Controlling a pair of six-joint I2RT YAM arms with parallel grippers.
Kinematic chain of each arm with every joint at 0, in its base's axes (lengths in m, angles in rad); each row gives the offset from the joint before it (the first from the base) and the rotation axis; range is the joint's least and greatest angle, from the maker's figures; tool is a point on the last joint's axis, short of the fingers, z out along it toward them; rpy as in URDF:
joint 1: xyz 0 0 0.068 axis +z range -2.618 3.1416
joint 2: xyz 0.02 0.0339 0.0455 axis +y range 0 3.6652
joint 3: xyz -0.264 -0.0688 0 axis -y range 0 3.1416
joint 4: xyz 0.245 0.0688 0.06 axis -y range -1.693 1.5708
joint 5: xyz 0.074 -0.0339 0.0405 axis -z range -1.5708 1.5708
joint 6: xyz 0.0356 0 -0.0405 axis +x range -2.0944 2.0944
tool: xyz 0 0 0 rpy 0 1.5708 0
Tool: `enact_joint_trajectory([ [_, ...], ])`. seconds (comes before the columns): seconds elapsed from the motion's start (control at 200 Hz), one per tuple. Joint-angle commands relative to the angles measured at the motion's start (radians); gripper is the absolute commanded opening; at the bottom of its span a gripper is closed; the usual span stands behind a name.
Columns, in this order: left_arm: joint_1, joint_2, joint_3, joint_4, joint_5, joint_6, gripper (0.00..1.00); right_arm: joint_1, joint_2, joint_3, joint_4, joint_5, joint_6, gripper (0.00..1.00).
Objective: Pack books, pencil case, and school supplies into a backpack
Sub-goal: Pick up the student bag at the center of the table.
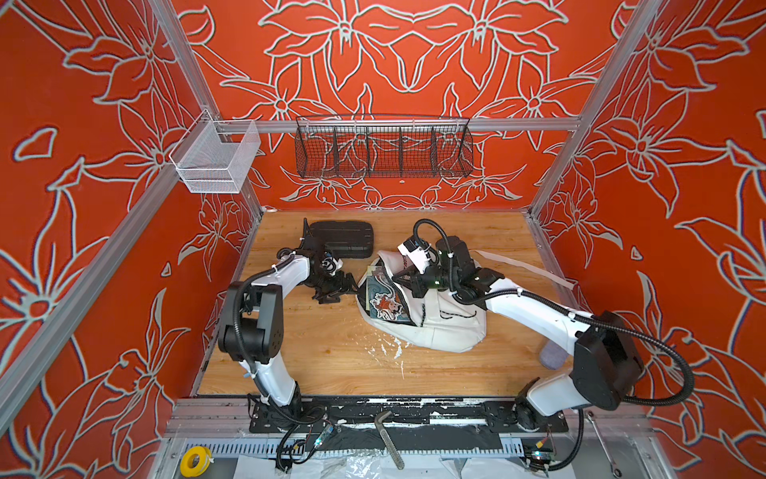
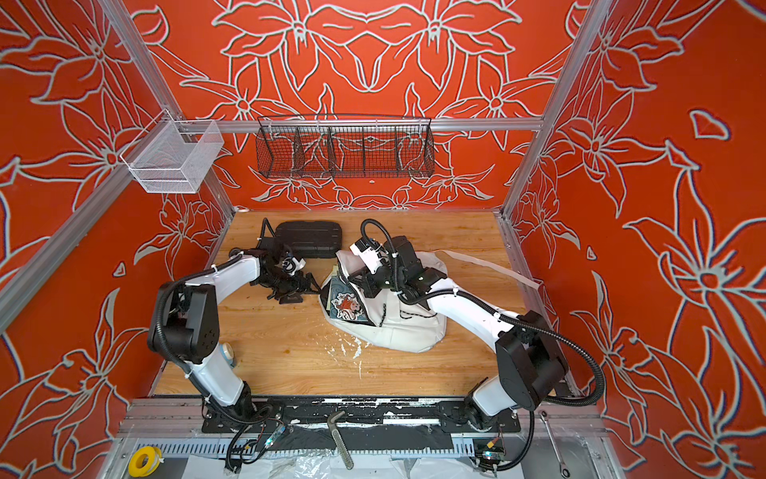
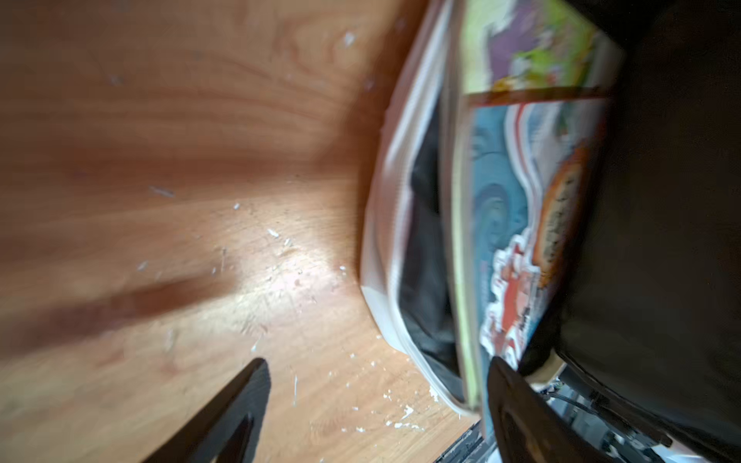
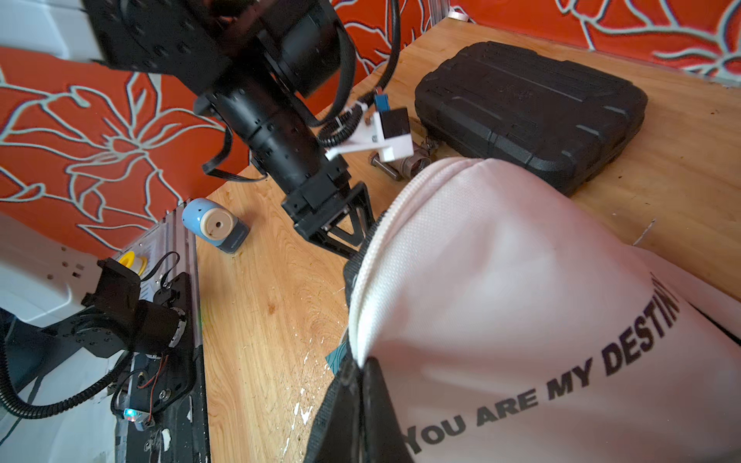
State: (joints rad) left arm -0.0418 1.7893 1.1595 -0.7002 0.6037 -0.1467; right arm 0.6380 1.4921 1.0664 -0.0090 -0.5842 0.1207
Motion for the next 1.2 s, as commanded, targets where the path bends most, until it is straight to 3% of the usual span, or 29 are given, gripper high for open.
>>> enact_joint_trajectory([
  [0.0, -0.016, 0.057, 0.030, 0.021, 0.045, -0.007, 0.80, -0.001, -0.020, 0.040, 0.048, -0.025, 0.024, 0.00],
  [0.165, -0.049, 0.124, 0.087, -0.001, -0.014, 0.005, 0.68, 0.000, -0.025, 0.053, 0.045, -0.026, 0.030, 0.00],
  [0.325, -0.068, 0.180, 0.120, 0.031, 0.007, -0.016, 0.54, -0.001, -0.018, 0.054, 0.060, -0.036, 0.049, 0.00],
  [0.39, -0.082, 0.200, 0.141, 0.032, 0.045, -0.013, 0.34, -0.003, -0.015, 0.049, 0.070, -0.028, 0.059, 0.00],
  [0.46, -0.090, 0.200, 0.161, 0.030, 0.100, -0.013, 0.00, -0.009, -0.016, 0.049, 0.069, -0.013, 0.071, 0.00],
  [0.595, -0.095, 0.043, 0.211, 0.015, 0.157, -0.051, 0.00, -0.061, -0.055, 0.047, 0.031, 0.086, 0.113, 0.00],
  [0.696, -0.095, -0.124, 0.349, -0.035, 0.161, -0.091, 0.00, -0.134, -0.109, 0.071, 0.008, 0.125, 0.170, 0.00],
  [0.771, -0.103, -0.208, 0.460, -0.016, 0.176, -0.151, 0.00, -0.149, -0.139, 0.119, -0.055, 0.188, 0.137, 0.00],
  [0.831, -0.132, -0.246, 0.516, 0.054, 0.191, -0.221, 0.00, -0.160, -0.139, 0.198, -0.118, 0.152, 0.100, 0.00],
  [0.896, -0.180, -0.243, 0.600, 0.070, 0.197, -0.268, 0.00, -0.161, -0.154, 0.293, -0.189, 0.172, 0.040, 0.00],
  [1.001, -0.221, -0.180, 0.794, -0.022, 0.200, -0.299, 0.00, -0.176, -0.203, 0.310, -0.117, 0.259, 0.055, 0.00],
  [1.151, -0.225, -0.115, 0.923, -0.058, 0.200, -0.343, 0.00, -0.195, -0.255, 0.411, -0.149, 0.363, 0.067, 0.00],
  [1.196, -0.225, -0.096, 0.929, -0.063, 0.201, -0.354, 0.00, -0.212, -0.247, 0.422, -0.150, 0.340, 0.054, 0.00],
])
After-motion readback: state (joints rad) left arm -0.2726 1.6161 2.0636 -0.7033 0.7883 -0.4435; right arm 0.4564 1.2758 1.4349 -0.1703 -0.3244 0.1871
